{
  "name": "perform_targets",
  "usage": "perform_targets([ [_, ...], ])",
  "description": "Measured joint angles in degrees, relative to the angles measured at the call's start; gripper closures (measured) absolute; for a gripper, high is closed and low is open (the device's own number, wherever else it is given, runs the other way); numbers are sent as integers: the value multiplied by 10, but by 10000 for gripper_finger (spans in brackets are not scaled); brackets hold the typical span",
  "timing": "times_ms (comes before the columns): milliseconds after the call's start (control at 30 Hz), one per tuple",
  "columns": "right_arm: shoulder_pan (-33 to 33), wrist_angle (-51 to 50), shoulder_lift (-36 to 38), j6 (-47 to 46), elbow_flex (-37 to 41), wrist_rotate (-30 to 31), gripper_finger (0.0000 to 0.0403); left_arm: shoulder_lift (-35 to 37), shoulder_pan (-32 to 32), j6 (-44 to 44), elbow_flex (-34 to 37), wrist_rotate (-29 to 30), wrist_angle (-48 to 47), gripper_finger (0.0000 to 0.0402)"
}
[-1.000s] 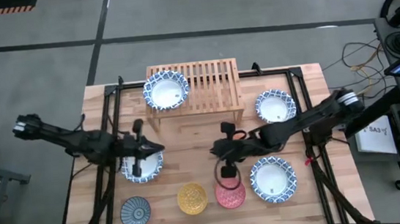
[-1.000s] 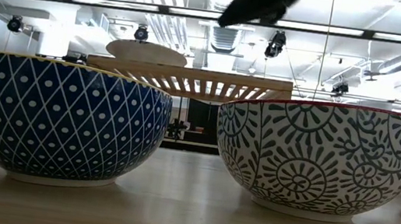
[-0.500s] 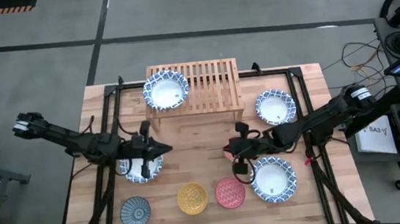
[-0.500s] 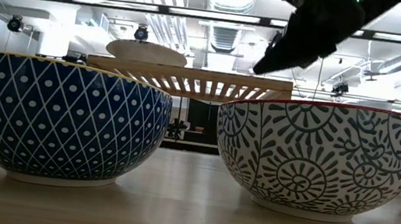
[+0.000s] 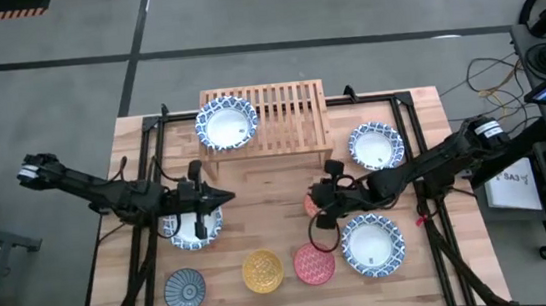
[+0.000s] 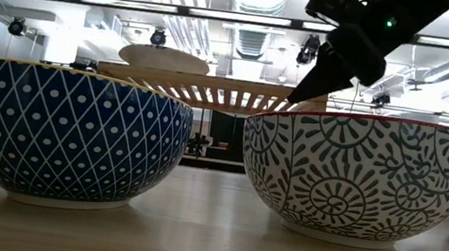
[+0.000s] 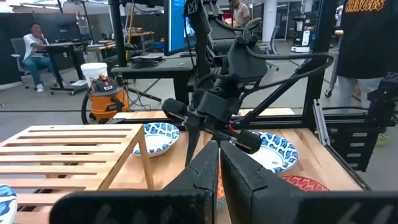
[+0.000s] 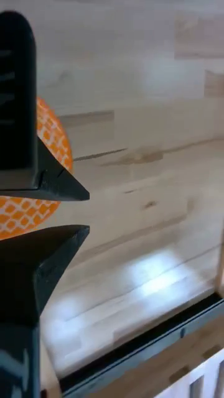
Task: Place and stack bowls onto a shelf
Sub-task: Put the orange patterned bowl on the shelf
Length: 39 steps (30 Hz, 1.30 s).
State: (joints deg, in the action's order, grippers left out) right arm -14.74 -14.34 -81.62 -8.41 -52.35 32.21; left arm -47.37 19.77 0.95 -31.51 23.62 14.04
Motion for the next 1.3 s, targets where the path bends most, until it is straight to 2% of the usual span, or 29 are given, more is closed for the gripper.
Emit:
perform_targets([
  [200,2,-3,0,-111,-11,-39,326,-1,0,5,0,0,0,401],
  [400,-3,-4,0,-170,-16,-81,244,0,0,36,0,0,1,401],
  [533,-15,-31,-5,-160,-16,-161,191,0,0,46,0,0,1,401],
  [633,-27,-47,-16,-171,-16,-203,174,1,0,53,0,0,1,401],
  [1067,-35,-125,-107,-177,-64,-185,191,3,0,91,0,21,0,401],
  [1200,-31,-166,-139,-175,-95,-185,218,3,0,95,0,20,0,401],
  [1300,-29,-191,-160,-171,-115,-185,258,3,0,99,0,20,0,401],
])
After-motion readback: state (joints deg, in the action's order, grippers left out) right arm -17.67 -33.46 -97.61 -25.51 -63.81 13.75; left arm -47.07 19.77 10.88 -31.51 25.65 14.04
